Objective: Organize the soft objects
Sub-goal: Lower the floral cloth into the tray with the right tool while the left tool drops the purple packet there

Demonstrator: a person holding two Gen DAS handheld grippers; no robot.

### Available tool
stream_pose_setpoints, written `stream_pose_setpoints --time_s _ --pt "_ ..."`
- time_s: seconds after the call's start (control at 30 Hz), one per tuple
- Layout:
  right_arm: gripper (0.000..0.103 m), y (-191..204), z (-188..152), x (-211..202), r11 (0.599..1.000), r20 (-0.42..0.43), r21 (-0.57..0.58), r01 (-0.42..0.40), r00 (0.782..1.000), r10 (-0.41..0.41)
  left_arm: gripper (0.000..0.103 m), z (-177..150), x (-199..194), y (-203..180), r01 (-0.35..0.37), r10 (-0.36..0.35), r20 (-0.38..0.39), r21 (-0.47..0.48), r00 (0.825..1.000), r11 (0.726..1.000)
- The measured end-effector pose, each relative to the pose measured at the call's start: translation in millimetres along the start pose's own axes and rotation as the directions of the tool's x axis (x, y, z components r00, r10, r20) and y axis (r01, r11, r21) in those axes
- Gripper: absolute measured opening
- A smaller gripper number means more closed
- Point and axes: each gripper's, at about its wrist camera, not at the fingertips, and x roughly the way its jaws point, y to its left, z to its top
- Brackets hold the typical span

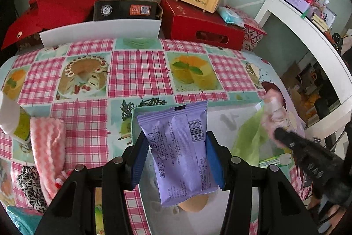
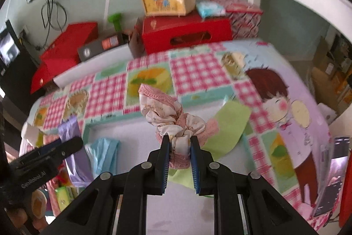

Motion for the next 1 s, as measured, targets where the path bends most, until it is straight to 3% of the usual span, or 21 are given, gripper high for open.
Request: stream_pose_setpoints --time_s 0.2,1.0 --pt "0.019 14 -8 25 0.999 -0.080 -0.042 -0.004 0.997 0.000 0.053 -2 11 -1 -0.002 0.002 -0.025 0.007 1.000 1.000" --pt "0.022 35 -15 46 0.996 -0.190 -0.093 0.001 0.982 -0.019 0.054 -11 29 -5 -0.021 0.022 -0.098 0.015 0.995 1.000"
